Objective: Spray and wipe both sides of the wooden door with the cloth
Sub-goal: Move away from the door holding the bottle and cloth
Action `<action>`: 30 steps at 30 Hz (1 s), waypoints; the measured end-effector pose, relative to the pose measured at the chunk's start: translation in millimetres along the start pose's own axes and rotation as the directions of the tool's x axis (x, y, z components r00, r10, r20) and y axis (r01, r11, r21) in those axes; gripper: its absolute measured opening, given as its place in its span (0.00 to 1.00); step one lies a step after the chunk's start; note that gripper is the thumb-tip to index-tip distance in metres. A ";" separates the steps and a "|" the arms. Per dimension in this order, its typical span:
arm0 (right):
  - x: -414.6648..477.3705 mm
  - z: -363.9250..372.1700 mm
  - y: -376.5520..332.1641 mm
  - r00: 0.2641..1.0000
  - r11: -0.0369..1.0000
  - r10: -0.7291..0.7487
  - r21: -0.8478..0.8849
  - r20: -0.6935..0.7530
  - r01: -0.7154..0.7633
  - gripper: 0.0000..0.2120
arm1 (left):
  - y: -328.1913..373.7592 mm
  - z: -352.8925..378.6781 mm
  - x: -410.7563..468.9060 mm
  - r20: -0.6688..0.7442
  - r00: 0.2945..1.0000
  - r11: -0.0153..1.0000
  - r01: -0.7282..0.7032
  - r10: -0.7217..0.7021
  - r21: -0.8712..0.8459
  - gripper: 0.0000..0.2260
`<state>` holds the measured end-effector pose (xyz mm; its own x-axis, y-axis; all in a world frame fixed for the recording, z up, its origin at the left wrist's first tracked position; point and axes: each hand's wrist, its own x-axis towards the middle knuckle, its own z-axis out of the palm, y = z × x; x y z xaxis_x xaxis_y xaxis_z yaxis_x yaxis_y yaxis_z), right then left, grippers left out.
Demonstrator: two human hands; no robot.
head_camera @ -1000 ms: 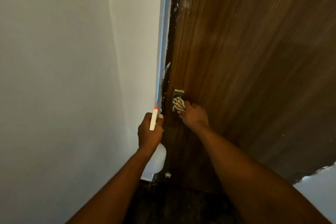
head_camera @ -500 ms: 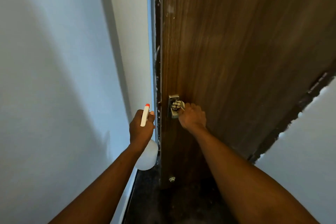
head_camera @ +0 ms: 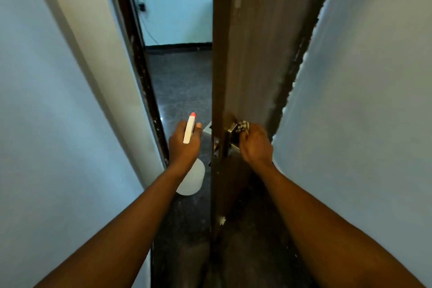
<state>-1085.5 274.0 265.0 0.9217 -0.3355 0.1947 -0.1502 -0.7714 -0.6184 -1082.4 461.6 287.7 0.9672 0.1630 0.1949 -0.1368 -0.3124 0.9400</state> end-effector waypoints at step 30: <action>-67.9 -250.2 191.8 0.257 0.353 0.920 0.910 -0.296 -0.219 0.23 | 67.1 235.8 -21.4 0.586 0.782 0.975 -0.129 0.212 -0.181 0.11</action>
<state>-1266.4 13.6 323.6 -0.0069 -0.9559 -0.2937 0.0709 0.2925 -0.9536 -1061.8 216.5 280.7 0.8528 -0.4872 0.1881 -0.2972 -0.1565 0.9419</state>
